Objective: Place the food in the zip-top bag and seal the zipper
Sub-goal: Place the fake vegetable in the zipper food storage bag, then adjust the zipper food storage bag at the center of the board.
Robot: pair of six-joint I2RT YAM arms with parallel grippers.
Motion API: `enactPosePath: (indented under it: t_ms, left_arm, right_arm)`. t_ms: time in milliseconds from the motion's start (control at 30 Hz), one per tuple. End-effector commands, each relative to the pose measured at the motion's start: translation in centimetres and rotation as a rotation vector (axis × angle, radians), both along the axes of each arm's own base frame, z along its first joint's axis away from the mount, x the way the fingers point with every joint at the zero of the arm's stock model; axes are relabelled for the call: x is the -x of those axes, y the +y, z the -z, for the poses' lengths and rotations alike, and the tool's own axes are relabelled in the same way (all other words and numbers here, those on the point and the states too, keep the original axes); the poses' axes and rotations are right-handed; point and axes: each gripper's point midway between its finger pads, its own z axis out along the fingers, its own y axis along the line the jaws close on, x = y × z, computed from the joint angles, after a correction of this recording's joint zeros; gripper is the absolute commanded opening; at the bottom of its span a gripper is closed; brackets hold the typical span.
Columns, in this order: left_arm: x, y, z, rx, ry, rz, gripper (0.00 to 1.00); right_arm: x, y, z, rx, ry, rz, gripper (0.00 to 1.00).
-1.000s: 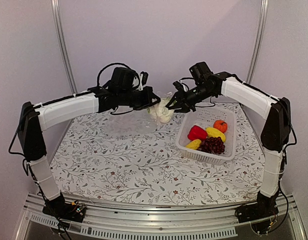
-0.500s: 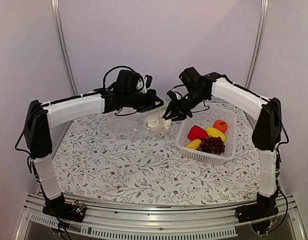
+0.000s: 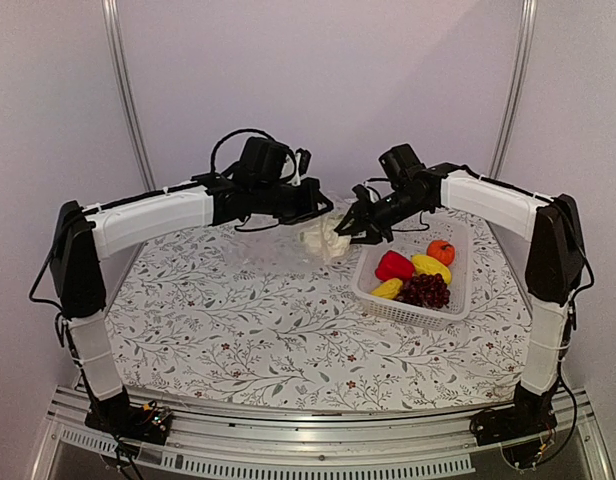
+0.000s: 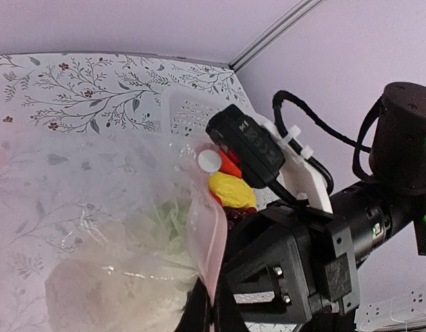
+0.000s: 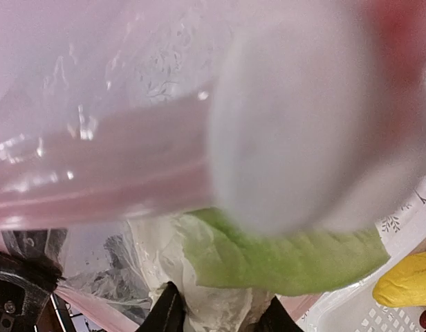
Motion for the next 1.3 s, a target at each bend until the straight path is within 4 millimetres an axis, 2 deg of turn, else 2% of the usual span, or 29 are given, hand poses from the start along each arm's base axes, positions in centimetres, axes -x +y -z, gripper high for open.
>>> enactPosePath:
  t_ms: [0, 67, 200, 367, 500, 567, 667, 767, 900, 1033, 1100, 1133, 1200, 1233, 1267]
  left_arm:
    - [1.4, 1.3, -4.1, 0.021, -0.076, -0.037, 0.00]
    - [1.2, 2.0, -3.8, 0.006, -0.080, -0.059, 0.00]
    - [0.8, 2.4, -2.6, -0.008, -0.073, -0.071, 0.00]
    - [0.1, 2.6, -2.0, -0.001, -0.079, -0.090, 0.00]
    - [-0.3, 2.8, -1.8, 0.003, -0.080, -0.096, 0.00]
    - [-0.4, 2.9, -1.8, 0.002, -0.079, -0.098, 0.00]
    - [-0.3, 2.9, -1.6, 0.002, -0.073, -0.097, 0.00]
    - [-0.2, 2.9, -1.9, 0.006, -0.073, -0.092, 0.00]
    - [-0.1, 3.0, -2.0, 0.003, -0.068, -0.085, 0.00]
    - [0.1, 2.9, -2.1, -0.011, -0.057, -0.072, 0.00]
    - [0.1, 3.1, -1.9, -0.038, -0.052, -0.069, 0.00]
    - [0.0, 3.3, -1.4, -0.067, -0.038, -0.073, 0.00]
    - [-0.3, 3.6, -1.6, -0.126, -0.011, -0.073, 0.00]
    - [-0.3, 3.8, -1.2, -0.168, 0.012, -0.068, 0.00]
    - [-0.2, 4.1, -1.2, -0.209, 0.024, -0.063, 0.00]
  right_arm:
    - [-1.3, 1.0, -6.2, -0.168, -0.083, 0.015, 0.37]
    - [-1.0, 1.1, -6.3, -0.162, -0.073, -0.018, 0.45]
    - [0.3, 0.9, -8.7, -0.180, -0.123, -0.077, 0.61]
    - [2.2, 0.1, -10.4, -0.175, -0.128, -0.121, 0.68]
    - [2.4, -1.4, -10.6, -0.100, -0.173, -0.081, 0.68]
    - [2.1, -2.5, -9.9, -0.024, -0.192, -0.040, 0.67]
    - [1.4, -4.1, -6.8, 0.122, -0.177, -0.007, 0.65]
    - [1.7, -3.9, -4.4, 0.180, -0.144, -0.038, 0.64]
    - [1.6, -3.4, -2.7, 0.229, -0.145, -0.045, 0.64]
    - [0.4, -3.3, -1.8, 0.245, -0.156, -0.010, 0.56]
    - [0.1, -2.6, -1.6, 0.224, -0.143, -0.017, 0.38]
    - [0.0, -2.3, -1.8, 0.214, -0.137, -0.022, 0.25]
    - [-0.4, -2.1, -1.6, 0.226, -0.123, -0.019, 0.06]
    - [-0.6, -2.2, -1.8, 0.236, -0.128, -0.011, 0.01]
    - [-0.8, -2.4, -1.9, 0.248, -0.133, -0.005, 0.00]
